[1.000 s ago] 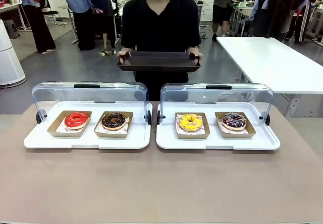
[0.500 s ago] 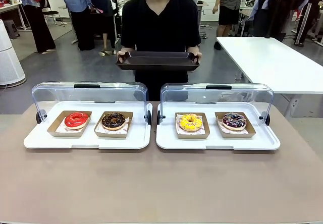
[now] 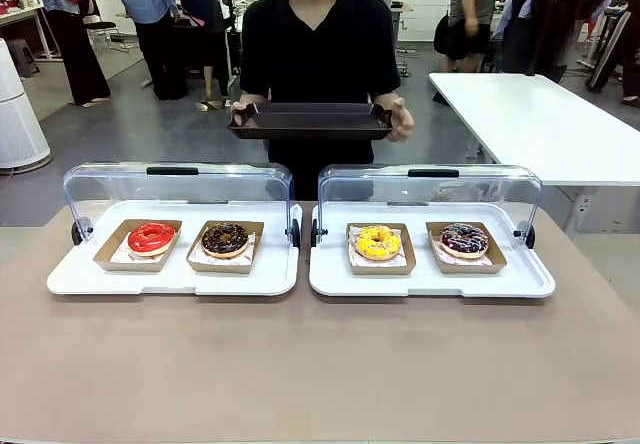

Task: Provide the desired donut to the person.
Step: Pick up and lift the Paper togo box containing the Donut pointed at by the person.

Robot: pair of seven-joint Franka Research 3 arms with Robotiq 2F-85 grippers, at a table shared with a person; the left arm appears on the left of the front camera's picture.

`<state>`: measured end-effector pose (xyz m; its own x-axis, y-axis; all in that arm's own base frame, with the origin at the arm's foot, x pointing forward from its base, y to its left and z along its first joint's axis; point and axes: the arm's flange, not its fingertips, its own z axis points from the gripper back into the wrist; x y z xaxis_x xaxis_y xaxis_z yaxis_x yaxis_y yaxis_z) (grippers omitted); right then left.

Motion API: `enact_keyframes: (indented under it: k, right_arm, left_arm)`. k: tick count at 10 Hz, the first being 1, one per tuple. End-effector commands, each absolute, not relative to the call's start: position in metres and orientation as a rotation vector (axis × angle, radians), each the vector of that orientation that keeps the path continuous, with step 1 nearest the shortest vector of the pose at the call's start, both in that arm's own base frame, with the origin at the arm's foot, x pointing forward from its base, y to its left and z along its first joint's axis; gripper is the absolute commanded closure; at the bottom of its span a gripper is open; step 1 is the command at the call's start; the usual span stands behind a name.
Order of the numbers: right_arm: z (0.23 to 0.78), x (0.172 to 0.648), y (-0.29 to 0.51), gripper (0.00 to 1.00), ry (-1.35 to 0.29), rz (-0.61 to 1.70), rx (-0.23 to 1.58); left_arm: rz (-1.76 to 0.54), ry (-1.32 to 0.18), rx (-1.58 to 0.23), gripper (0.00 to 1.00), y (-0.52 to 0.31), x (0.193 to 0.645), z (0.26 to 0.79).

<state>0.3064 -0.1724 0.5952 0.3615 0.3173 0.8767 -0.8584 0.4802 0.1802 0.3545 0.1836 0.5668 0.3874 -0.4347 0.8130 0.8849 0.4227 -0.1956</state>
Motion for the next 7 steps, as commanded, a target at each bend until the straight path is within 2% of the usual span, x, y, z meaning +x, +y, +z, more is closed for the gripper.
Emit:
enact_keyframes:
  k: [1, 7]
  right_arm:
    - [0.5947, 0.3063, -0.1748, 0.0, -0.9, 0.849, 0.735]
    - [0.5947, 0.3063, -0.1748, 0.0, -0.9, 0.849, 0.735]
  left_arm:
    - [-0.93, -0.769, -0.708, 0.0, 0.1843, 0.3542, 0.5673]
    - [-0.93, -0.769, -0.708, 0.0, 0.1843, 0.3542, 0.5673]
